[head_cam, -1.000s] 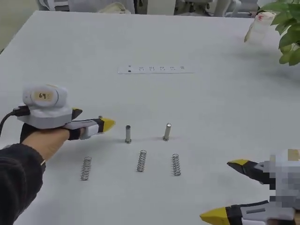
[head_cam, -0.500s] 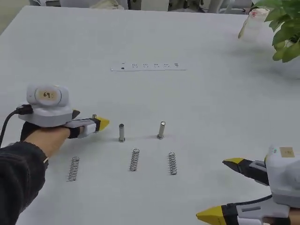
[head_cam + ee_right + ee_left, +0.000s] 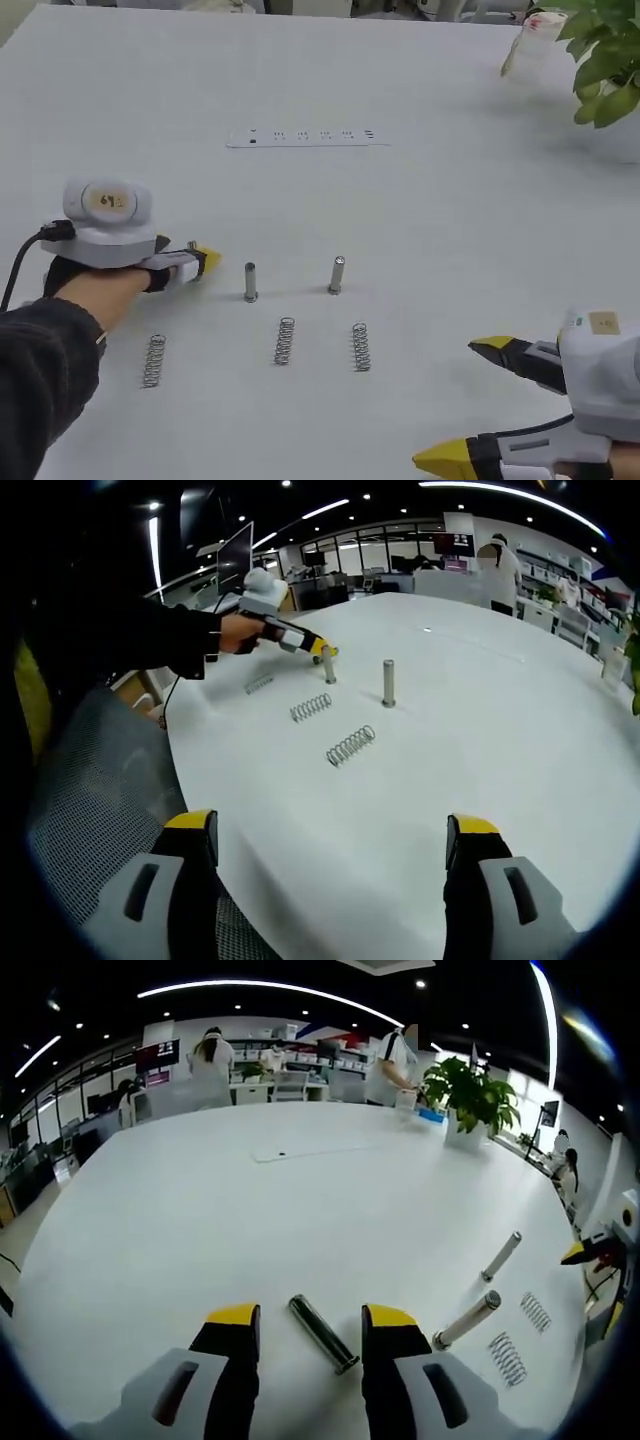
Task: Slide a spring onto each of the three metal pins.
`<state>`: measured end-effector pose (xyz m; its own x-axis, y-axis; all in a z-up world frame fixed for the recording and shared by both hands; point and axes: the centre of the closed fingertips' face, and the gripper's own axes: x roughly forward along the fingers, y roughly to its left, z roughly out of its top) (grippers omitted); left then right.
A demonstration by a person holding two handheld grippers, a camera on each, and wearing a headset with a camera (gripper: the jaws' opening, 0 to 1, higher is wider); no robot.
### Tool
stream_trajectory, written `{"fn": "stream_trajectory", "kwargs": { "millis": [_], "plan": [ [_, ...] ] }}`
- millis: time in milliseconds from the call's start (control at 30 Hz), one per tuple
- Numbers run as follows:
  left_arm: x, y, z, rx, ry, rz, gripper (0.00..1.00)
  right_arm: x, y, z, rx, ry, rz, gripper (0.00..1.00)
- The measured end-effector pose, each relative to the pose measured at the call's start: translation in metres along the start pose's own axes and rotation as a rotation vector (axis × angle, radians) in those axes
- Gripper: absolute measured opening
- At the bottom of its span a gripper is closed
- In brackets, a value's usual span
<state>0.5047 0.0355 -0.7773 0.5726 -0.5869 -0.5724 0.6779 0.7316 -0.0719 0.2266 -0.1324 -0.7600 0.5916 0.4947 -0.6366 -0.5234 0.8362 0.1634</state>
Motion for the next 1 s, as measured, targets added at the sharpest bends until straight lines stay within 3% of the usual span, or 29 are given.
{"fn": "stream_trajectory", "kwargs": {
  "millis": [500, 833, 1000],
  "plan": [
    [0.004, 0.01, -0.001, 0.027, 0.029, 0.048, 0.1, -0.001, -0.002, 0.0, -0.001, 0.008, 0.002, 0.93],
    [0.0, 0.016, -0.006, 0.049, 0.049, 0.061, 0.0, -0.001, -0.001, 0.0, -0.002, 0.01, 0.007, 0.92],
    [0.001, 0.02, -0.006, 0.064, 0.051, 0.065, 0.03, -0.001, 0.0, 0.0, -0.001, 0.011, 0.011, 0.92]
  ]
}}
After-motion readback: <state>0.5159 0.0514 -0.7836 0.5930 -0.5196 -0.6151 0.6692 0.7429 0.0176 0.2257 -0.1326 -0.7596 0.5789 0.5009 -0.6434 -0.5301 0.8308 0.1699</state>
